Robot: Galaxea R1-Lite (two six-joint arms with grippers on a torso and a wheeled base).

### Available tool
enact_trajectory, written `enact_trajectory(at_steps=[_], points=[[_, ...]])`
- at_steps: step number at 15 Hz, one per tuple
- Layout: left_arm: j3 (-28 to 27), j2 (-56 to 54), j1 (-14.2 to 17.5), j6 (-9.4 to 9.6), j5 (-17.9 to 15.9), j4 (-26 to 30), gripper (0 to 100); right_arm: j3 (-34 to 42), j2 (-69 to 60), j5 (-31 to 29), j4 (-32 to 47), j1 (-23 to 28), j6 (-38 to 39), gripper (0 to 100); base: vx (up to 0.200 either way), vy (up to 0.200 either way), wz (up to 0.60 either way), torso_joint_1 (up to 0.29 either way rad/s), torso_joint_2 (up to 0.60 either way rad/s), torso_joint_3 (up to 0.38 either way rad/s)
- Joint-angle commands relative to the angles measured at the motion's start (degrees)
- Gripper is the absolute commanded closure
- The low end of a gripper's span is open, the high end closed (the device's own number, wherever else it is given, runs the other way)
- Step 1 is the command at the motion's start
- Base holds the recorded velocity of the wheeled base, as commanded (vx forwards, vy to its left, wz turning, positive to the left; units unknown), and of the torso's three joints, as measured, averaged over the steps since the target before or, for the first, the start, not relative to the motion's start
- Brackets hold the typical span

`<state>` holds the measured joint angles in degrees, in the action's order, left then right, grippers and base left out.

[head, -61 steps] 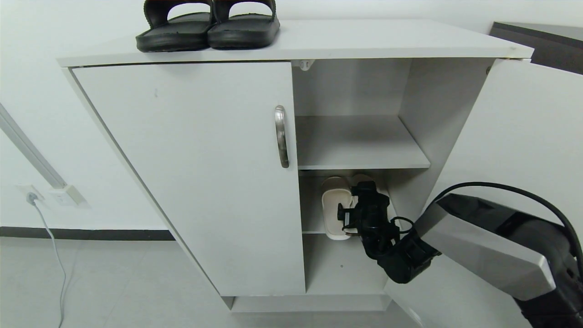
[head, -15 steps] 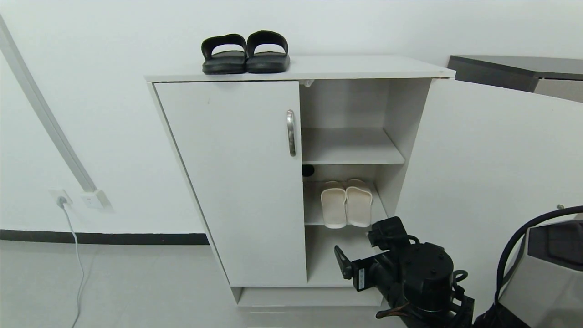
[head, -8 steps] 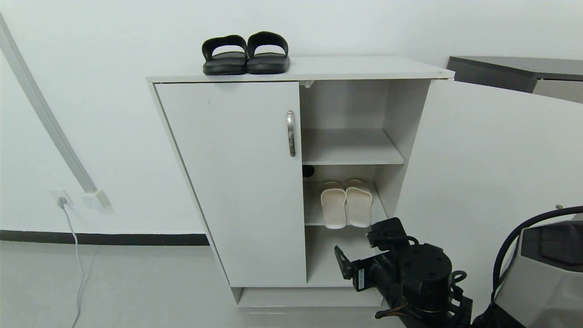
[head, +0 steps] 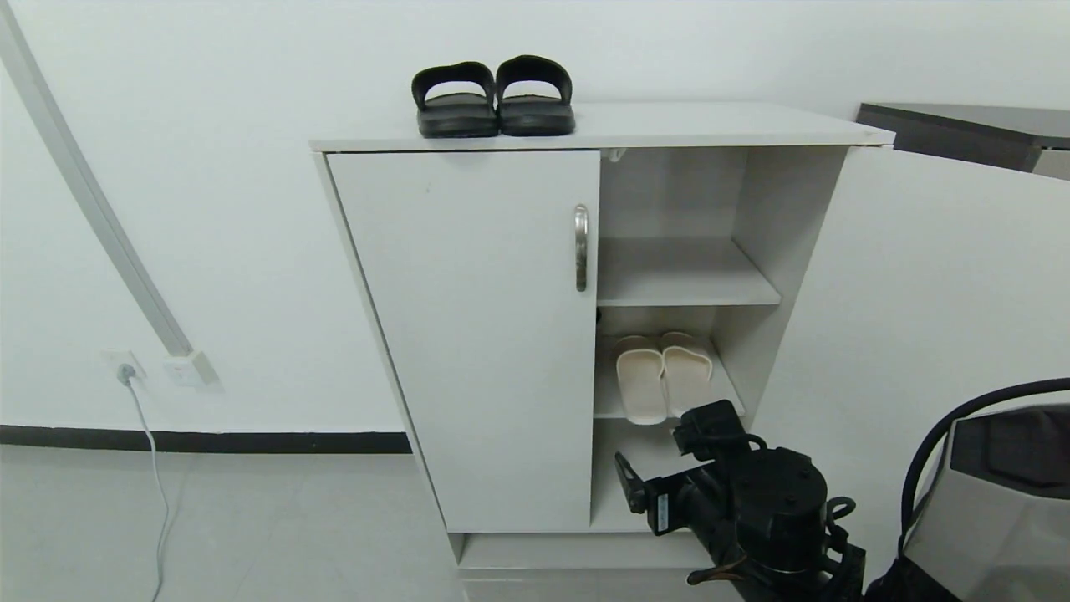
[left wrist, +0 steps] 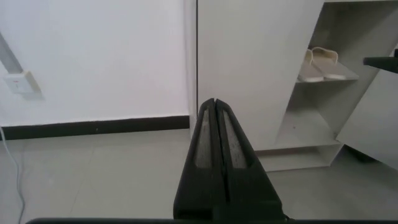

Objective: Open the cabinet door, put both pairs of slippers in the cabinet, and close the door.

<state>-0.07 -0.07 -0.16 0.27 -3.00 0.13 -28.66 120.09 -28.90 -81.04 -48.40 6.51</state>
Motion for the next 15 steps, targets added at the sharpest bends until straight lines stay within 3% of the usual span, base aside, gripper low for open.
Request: enact_trajectory(at_steps=[1,12,15], points=[[0.0,0.1,0.1,0.0,0.0,0.0,100,0.0,0.1,0.0,-0.4,-0.1,0.0,0,0.0,0.2,0.0,0.002,0.0,-0.002],[0.0,0.1,0.1,-0.09,0.1,0.0,100,0.4,0.4,0.3,-2.9,0.1,0.1,0,0.0,0.2,0.0,0.002,0.0,0.004],[0.0,0.1,0.1,-0.09,0.2,0.0,100,1.0,0.4,0.3,-3.2,0.2,0.0,0,0.0,0.0,0.0,0.0,0.0,0.0]])
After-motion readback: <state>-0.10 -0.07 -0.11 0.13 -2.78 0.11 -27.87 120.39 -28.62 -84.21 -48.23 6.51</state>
